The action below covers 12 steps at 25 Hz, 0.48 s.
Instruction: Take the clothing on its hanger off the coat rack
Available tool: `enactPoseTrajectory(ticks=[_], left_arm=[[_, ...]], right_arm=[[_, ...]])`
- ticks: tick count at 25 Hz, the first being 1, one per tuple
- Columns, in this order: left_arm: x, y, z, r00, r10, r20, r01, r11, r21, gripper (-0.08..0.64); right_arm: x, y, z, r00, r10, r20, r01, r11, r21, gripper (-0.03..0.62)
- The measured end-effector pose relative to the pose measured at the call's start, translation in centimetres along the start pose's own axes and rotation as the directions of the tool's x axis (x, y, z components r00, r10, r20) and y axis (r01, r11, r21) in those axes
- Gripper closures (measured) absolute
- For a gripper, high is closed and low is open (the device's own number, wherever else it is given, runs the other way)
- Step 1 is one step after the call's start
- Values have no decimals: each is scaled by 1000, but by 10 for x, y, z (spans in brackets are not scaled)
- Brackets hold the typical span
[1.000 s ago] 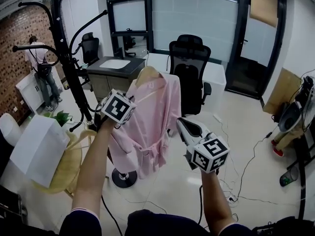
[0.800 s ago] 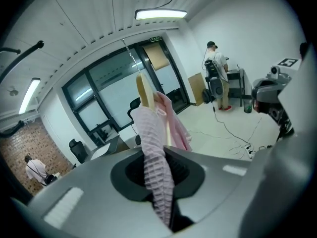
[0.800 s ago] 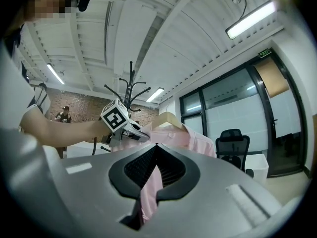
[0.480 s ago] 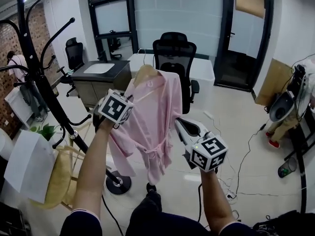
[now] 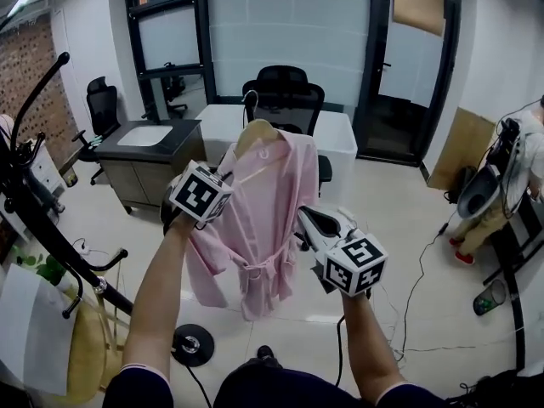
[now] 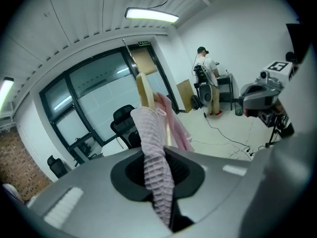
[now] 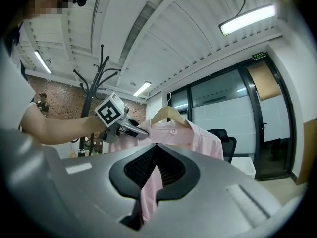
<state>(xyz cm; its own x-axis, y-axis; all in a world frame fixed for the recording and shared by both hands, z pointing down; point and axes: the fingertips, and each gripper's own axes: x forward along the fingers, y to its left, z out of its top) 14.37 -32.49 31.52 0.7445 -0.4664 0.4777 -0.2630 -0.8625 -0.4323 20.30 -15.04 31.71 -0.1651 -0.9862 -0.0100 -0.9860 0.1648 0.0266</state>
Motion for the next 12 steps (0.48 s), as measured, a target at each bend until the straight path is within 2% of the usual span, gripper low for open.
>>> enactPoseTrajectory(ticks=[5,12], left_arm=[[40,35,21,999,-14,40,14,1000,23,525],[93,87,35,999,-15,46,13,999,37,525]], right_arm=[[53,-39,6,1000,1,7,0,1000,-17,592],[111,-81,14,1000,-13,25,13,999,-32,592]])
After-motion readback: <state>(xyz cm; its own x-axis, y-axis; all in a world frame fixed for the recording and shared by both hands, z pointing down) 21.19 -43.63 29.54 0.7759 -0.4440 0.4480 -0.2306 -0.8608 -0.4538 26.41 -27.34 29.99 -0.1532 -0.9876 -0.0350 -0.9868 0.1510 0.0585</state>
